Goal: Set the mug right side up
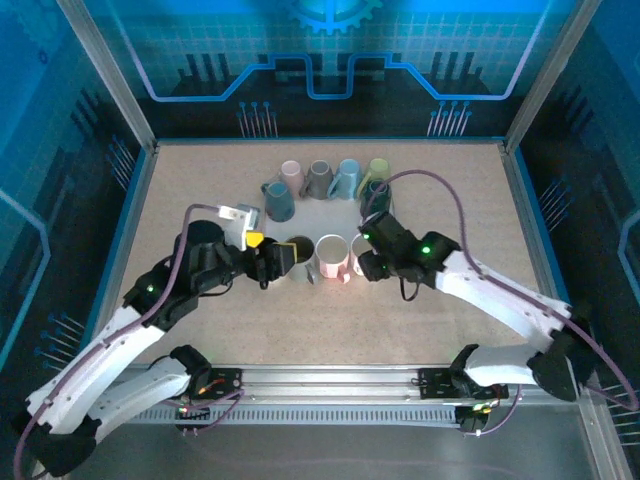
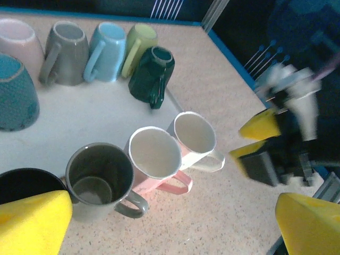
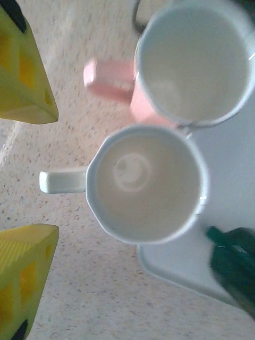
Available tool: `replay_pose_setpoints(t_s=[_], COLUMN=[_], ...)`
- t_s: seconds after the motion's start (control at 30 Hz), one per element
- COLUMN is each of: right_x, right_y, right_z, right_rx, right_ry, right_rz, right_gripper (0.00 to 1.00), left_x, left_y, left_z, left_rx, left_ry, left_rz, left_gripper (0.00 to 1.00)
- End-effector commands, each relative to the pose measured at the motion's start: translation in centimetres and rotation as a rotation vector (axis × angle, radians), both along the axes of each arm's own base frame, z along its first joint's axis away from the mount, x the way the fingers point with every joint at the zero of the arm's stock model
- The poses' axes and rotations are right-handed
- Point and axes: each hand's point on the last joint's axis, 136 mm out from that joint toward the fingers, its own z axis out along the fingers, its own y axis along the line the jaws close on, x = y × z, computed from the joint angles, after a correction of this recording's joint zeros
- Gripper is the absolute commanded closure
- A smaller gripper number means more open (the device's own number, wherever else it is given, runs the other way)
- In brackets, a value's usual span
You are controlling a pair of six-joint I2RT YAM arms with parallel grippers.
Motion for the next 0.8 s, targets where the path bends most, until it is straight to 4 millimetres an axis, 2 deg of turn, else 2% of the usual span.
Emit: replay_pose_setpoints(t_s=[0.0, 0.1, 0.23, 0.37, 0.5, 0.6, 0.7, 0.77], right_x=[-0.2, 0.1, 0.1, -0.4, -1.1, -1.7, -2.4, -2.6], right_y=[-0.2, -2.1, -4.5, -6.6, -8.1, -9.3, -9.9, -10.2], right_z=[4.9, 7.4, 8.9, 9.5, 10.5, 11.3, 12.1, 11.4], right_rx=[0.125, 0.19, 0.247, 0.31, 0.332, 0.337, 0.367, 0.367], right_ry=[-0.114, -0.209, -0.315, -0.407, -0.463, -0.503, -0.536, -0.54], right_rz=[0.004, -0.076, -0.16, -0.234, -0.259, -0.28, -0.285, -0.291], right_gripper=[0.44, 0.46, 0.46, 0.46, 0.46, 0.46, 0.46, 0.46], left_x=[0.2, 1.1, 3.1, 7.5, 11.3, 14.6, 17.2, 18.8], left_y=[-1.4, -3.6, -7.7, -10.4, -13.4, -14.8, -15.9, -16.3], left_z=[0.1, -1.2, -2.0, -3.6, -3.5, -4.5, -6.5, -7.8], left_rx=[0.02, 0.124, 0.211, 0.269, 0.293, 0.346, 0.435, 0.483], left_ry=[0.083, 0.143, 0.173, 0.151, 0.132, 0.149, 0.175, 0.176], left_rz=[-0.022, -0.028, -0.063, -0.006, 0.02, 0.091, 0.135, 0.169], left_gripper=[0.01, 0.01, 0.01, 0.01, 0.01, 0.01, 0.01, 0.01])
